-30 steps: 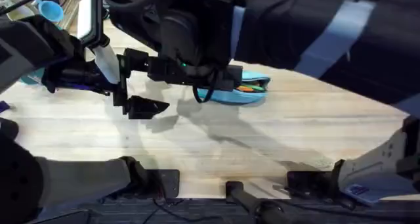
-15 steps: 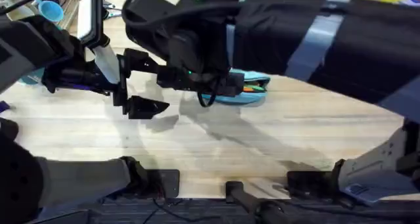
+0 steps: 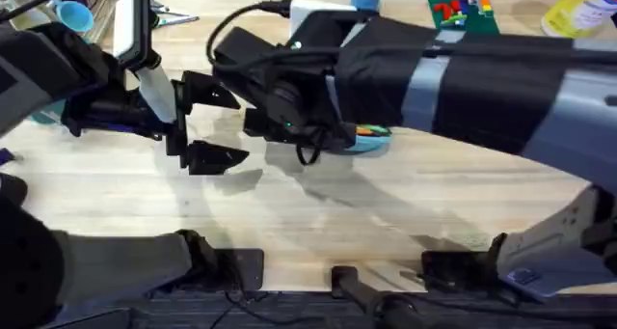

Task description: Unzip the bag, pick up the pens from the table one at a time and place them inside, then zip the bag closed.

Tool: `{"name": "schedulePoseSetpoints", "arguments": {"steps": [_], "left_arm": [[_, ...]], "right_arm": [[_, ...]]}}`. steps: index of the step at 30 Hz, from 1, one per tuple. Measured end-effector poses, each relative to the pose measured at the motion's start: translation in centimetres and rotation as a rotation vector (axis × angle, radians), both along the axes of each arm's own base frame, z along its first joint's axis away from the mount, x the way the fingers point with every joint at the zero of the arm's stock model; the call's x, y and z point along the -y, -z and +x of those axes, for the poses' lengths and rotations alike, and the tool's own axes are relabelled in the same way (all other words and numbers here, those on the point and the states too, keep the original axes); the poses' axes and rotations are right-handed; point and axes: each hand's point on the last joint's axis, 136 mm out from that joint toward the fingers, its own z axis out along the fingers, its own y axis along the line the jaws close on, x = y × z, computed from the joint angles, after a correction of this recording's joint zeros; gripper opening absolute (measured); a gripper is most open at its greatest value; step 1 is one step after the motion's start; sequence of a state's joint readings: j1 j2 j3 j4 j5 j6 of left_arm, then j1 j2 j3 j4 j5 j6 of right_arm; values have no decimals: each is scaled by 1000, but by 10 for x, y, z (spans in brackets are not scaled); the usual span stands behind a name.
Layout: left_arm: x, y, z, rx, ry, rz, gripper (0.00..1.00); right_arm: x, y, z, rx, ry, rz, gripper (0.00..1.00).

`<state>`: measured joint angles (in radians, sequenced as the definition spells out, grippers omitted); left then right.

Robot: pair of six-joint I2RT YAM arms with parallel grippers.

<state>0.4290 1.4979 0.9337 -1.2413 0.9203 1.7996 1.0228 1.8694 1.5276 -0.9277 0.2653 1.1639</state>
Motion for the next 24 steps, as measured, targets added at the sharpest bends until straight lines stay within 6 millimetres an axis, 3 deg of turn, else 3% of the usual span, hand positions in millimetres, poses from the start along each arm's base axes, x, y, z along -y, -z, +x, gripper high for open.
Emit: {"name": "schedulePoseSetpoints", "arguments": {"steps": [13, 17, 24], "left_arm": [[0, 0, 0, 0, 0, 0, 993], [0, 0, 0, 0, 0, 0, 993], [0, 0, 0, 0, 0, 0, 993]], "right_arm": [[-6, 5, 14, 63, 26, 32, 996], [-6, 19, 20, 76, 32, -2, 995], [1, 30, 27, 110, 45, -63, 850]]}}
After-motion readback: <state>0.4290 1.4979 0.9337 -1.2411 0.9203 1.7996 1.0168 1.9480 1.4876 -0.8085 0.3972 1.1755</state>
